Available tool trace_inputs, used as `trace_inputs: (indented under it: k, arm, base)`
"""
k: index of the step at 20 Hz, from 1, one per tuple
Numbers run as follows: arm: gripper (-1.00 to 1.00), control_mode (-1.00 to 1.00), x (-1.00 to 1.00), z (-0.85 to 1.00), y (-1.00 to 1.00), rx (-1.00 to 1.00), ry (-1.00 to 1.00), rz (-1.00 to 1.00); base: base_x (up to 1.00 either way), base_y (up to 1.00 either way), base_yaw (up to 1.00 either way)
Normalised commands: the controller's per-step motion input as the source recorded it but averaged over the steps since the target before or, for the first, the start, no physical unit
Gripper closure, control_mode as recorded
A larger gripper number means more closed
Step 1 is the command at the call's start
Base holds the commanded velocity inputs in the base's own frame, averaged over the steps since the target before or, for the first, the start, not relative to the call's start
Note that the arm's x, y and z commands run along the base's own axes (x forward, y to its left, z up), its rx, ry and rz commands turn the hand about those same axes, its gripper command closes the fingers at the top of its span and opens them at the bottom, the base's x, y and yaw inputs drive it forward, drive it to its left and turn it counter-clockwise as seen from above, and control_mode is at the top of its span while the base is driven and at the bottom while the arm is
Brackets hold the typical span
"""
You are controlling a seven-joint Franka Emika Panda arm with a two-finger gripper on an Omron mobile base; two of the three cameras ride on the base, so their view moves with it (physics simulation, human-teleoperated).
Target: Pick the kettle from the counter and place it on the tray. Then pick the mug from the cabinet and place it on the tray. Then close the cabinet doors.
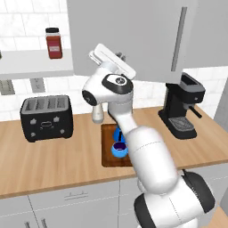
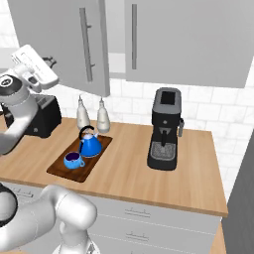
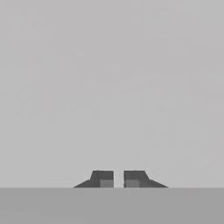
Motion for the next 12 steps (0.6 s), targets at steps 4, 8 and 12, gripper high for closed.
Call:
trace_inputs:
  k: [4, 8, 12]
  arm:
    - [1.0, -1.0, 0.6, 0.47, -0.26, 0.0, -0.04, 0.39]
    - [1.0, -1.0, 0.59, 0.44, -0.34, 0.02, 0.02, 0.43]
    - [1.0, -1.0, 0.77, 0.13, -0.09, 0.04, 0.17, 0.38]
  base:
    - [0.0, 0.0, 0.0]
    - [0.0, 0.0, 0.0]
    - [0.0, 0.0, 0.0]
